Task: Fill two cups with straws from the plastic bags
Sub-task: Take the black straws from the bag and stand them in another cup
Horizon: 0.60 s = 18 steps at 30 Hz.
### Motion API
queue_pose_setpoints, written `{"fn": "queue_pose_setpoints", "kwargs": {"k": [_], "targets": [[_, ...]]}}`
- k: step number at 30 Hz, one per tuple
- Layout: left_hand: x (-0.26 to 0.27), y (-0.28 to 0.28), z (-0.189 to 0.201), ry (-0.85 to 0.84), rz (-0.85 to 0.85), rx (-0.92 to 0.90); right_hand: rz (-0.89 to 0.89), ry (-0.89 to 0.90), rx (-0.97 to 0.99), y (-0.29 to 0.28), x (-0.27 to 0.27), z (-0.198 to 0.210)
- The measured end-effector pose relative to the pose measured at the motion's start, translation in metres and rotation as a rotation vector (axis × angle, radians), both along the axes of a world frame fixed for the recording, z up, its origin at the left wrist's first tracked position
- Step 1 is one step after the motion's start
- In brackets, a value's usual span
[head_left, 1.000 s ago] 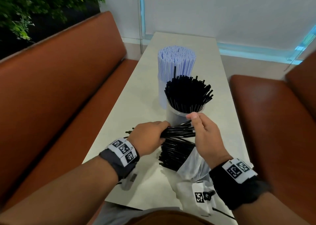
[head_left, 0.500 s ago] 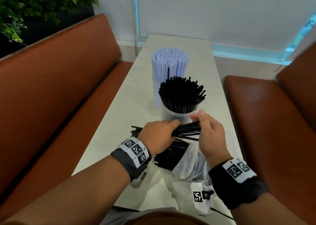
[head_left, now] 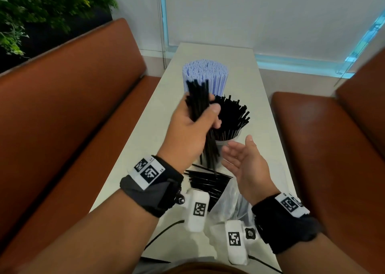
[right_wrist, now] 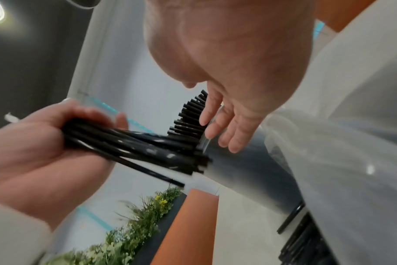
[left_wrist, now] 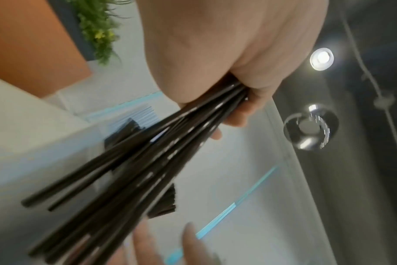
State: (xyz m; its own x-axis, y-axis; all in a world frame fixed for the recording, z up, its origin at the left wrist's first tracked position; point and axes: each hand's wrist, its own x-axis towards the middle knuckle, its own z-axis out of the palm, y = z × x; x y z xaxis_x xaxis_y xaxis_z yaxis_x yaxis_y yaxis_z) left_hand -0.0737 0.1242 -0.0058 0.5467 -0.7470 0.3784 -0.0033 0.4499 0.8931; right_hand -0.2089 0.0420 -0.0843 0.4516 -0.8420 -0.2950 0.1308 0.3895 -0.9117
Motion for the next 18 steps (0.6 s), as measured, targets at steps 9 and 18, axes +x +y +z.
{"fn": "queue_pose_setpoints", "kwargs": {"k": [9,18], "targets": [[-0.020,-0.014,0.006,0.365,0.001,-0.066,0.095,-0.272,0.294,-0.002,-0.002,0.010],[-0.015,-0.019,-0.005,0.314,0.028,-0.013,0.135,-0.045,-0.229,0.001,-0.001,0.013]]}}
